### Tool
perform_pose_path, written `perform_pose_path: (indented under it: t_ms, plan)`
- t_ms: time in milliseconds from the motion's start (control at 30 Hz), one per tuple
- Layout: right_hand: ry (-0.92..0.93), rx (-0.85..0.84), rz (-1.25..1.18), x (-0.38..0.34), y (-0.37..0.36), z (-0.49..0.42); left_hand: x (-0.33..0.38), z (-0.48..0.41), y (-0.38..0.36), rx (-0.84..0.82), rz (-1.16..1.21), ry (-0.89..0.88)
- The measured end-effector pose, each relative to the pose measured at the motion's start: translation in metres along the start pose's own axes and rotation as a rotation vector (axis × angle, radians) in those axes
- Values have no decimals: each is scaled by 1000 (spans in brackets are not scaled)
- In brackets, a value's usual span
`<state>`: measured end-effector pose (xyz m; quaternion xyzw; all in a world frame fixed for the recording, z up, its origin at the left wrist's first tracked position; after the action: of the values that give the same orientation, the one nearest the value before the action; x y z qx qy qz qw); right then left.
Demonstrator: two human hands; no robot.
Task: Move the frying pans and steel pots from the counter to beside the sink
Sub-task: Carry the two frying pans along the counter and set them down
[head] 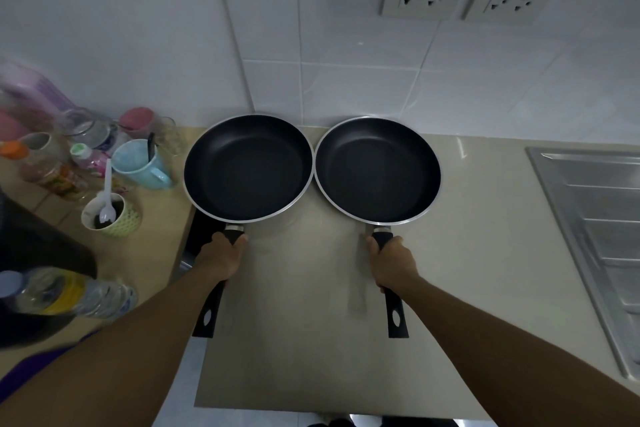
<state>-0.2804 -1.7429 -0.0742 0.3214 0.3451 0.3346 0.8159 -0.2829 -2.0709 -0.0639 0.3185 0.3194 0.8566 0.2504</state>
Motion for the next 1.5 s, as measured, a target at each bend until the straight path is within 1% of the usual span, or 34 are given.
perform_pose_path:
  t_ms: [300, 533, 633, 700, 800, 900, 967, 1033, 1167, 1300, 1400, 1500]
  plan:
    - [-17, -33, -28, -3, 6, 3, 7, 0, 5, 4, -9, -8]
    - [-15, -16, -6, -2, 4, 0, 8, 1, 8, 3, -31, -30]
    - [-16, -23, 8, 0, 5, -2, 14, 5, 13, 33, -75, -55]
    - [15, -19, 73, 3, 9, -3, 20, 9, 16, 66, -103, -85]
    - [69, 19, 146, 9, 22, -3, 30, 17, 20, 96, -227, -164]
    - [113, 73, 139, 18, 43, 0, 52, 28, 23, 148, -449, -277]
    - [147, 90, 120, 28, 59, 4, 75, 39, 20, 147, -495, -354]
    - [176, 91, 111, 42, 78, 10, 101, 51, 11, 92, -454, -445]
    - [189, 104, 109, 81, 121, 25, 160, 87, -22, -108, -309, -648]
    - [172, 187, 71, 136, 164, 43, 221, 134, -71, -190, -324, -768]
    - [121, 232, 21, 191, 194, 59, 265, 181, -113, -294, -326, -843]
    - [75, 286, -32, 250, 223, 77, 307, 228, -161, -363, -335, -911]
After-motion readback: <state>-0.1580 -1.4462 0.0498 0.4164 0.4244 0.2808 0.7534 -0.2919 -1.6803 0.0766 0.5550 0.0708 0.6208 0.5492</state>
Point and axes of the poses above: each hand's wrist, its own z-axis away from the middle knuckle, its own y-axis out of the back of the hand, x = y × z, the point moved 1 cm from there along -z, towards the middle knuckle, and after that the axes turned 8 degrees about z, right-handed, at the moved point
